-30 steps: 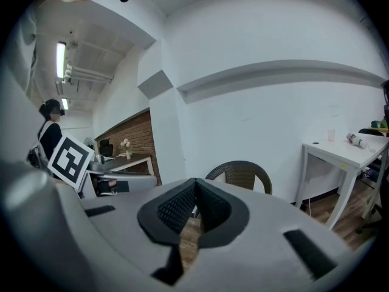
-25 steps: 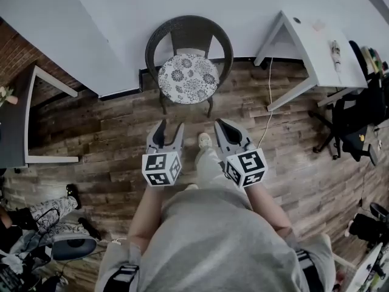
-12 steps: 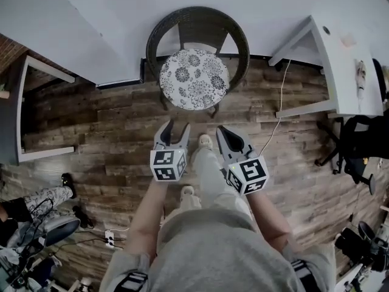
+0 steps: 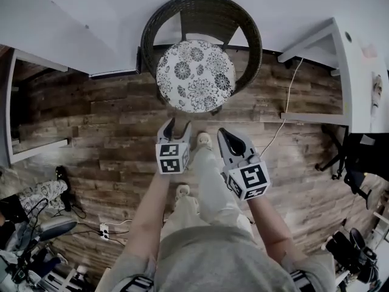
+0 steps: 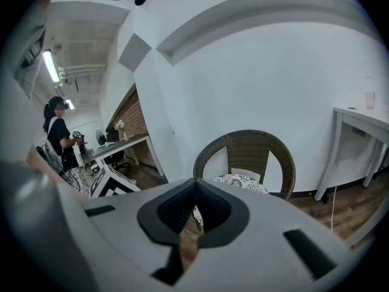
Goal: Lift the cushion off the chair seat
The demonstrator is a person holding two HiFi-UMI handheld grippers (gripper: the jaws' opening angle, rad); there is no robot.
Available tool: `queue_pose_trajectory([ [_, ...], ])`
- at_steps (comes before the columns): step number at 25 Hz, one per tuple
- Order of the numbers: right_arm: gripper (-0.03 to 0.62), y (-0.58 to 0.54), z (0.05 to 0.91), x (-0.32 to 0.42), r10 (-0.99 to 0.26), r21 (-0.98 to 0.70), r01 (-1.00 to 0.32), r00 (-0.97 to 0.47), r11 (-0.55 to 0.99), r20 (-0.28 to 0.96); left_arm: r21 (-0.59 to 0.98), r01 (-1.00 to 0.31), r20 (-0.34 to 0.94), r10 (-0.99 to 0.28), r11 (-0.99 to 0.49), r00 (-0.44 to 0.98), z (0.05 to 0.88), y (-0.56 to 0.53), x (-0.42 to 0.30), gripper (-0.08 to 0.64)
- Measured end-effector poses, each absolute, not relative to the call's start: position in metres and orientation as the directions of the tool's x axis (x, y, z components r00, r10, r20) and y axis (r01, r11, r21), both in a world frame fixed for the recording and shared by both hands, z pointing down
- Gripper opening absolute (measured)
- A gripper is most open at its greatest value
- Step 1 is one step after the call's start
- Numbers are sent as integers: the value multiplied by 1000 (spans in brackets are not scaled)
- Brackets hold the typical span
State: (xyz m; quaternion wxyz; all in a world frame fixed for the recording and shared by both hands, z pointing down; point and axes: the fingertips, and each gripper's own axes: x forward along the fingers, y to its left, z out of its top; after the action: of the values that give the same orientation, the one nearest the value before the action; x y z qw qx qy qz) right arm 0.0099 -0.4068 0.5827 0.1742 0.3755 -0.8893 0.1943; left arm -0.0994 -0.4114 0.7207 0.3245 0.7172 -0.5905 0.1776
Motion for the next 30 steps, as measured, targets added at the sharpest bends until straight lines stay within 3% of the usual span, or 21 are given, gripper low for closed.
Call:
queue_pose_trajectory([
  [16, 1, -430, 683, 3, -507, -299, -724, -662, 621, 552, 196, -980, 777, -602, -46, 184, 880, -449, -110, 219],
  [30, 0, -434, 741, 6, -449, -367, -725, -663, 583, 598, 112, -990, 848, -512, -81, 138, 962, -465, -118, 219],
])
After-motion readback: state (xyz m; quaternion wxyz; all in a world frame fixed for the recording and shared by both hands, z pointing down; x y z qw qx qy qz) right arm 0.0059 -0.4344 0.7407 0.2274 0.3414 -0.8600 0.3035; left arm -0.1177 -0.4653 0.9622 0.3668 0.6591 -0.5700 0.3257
